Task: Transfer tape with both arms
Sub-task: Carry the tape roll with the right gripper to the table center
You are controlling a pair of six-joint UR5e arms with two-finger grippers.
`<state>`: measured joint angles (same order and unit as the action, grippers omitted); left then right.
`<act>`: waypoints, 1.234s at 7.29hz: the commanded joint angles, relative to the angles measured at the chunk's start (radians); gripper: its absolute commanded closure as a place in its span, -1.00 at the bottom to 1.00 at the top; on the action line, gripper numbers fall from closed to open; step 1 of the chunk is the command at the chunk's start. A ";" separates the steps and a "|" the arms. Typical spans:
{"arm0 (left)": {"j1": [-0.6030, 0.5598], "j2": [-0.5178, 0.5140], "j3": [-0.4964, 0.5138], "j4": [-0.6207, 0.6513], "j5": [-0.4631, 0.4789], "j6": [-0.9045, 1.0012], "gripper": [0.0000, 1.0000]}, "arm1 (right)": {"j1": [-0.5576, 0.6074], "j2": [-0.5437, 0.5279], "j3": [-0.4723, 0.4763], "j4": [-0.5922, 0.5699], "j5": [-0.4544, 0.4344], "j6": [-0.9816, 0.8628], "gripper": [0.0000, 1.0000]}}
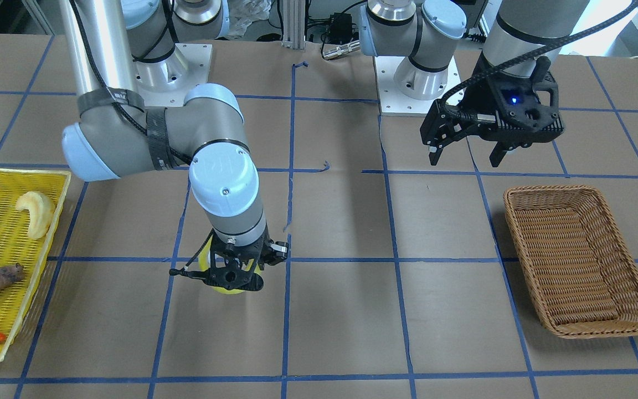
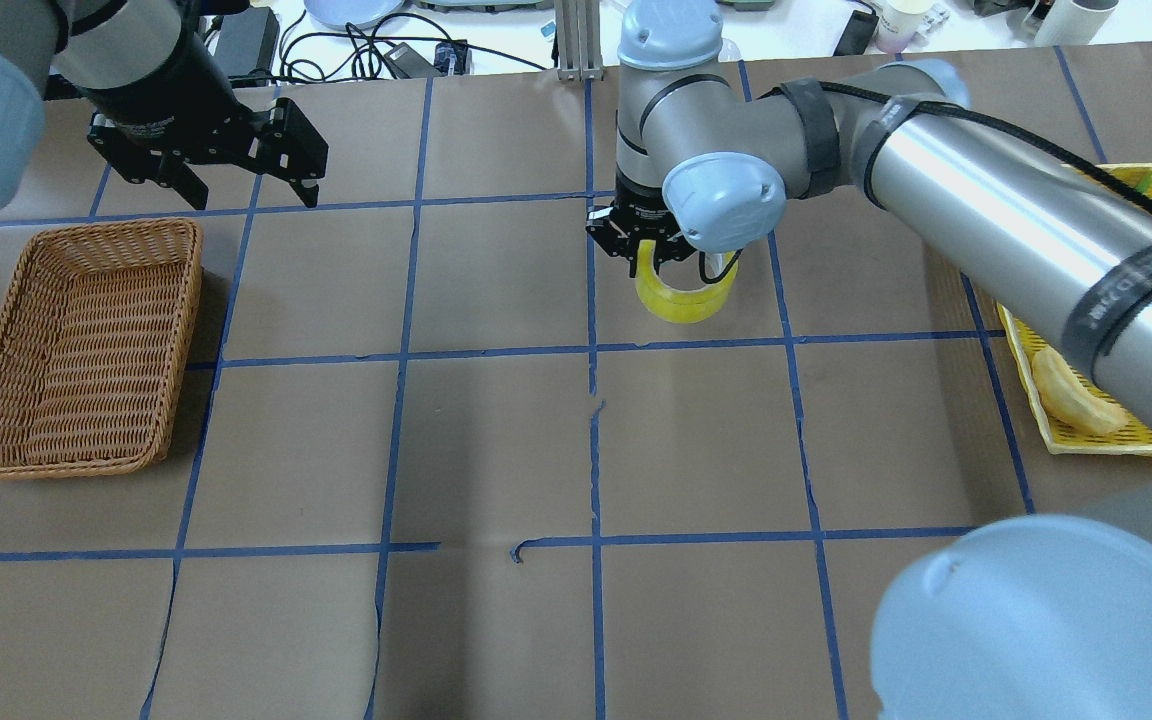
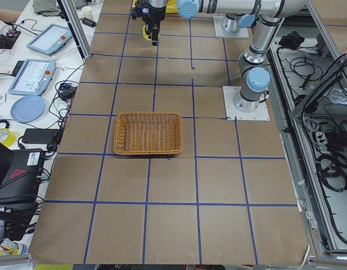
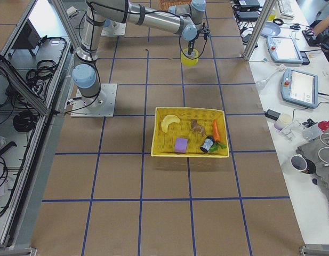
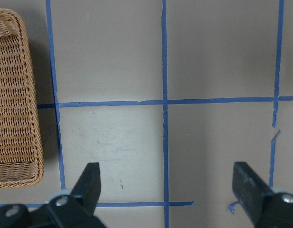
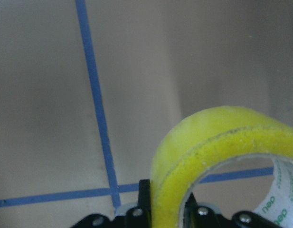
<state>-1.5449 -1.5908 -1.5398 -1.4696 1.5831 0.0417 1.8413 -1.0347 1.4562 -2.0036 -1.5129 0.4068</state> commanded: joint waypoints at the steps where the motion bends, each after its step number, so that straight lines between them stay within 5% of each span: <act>1: 0.000 0.000 0.001 0.000 0.000 0.001 -1.00 | 0.021 0.134 -0.100 -0.136 0.063 0.027 0.96; 4: 0.012 0.000 0.003 0.000 0.002 0.006 -1.00 | 0.042 0.180 -0.102 -0.239 0.117 0.020 0.82; 5: 0.008 0.000 0.003 0.000 0.000 0.004 -1.00 | 0.042 0.180 -0.102 -0.239 0.108 0.015 -0.54; 6: 0.006 0.002 0.000 -0.002 0.000 0.004 -1.00 | 0.041 0.179 -0.102 -0.235 0.109 0.015 -0.96; 9: 0.009 0.002 0.001 0.000 0.000 0.004 -1.00 | 0.029 0.099 -0.106 -0.171 0.099 0.014 -1.00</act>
<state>-1.5368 -1.5892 -1.5387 -1.4701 1.5831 0.0460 1.8797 -0.8924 1.3519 -2.2197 -1.4057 0.4270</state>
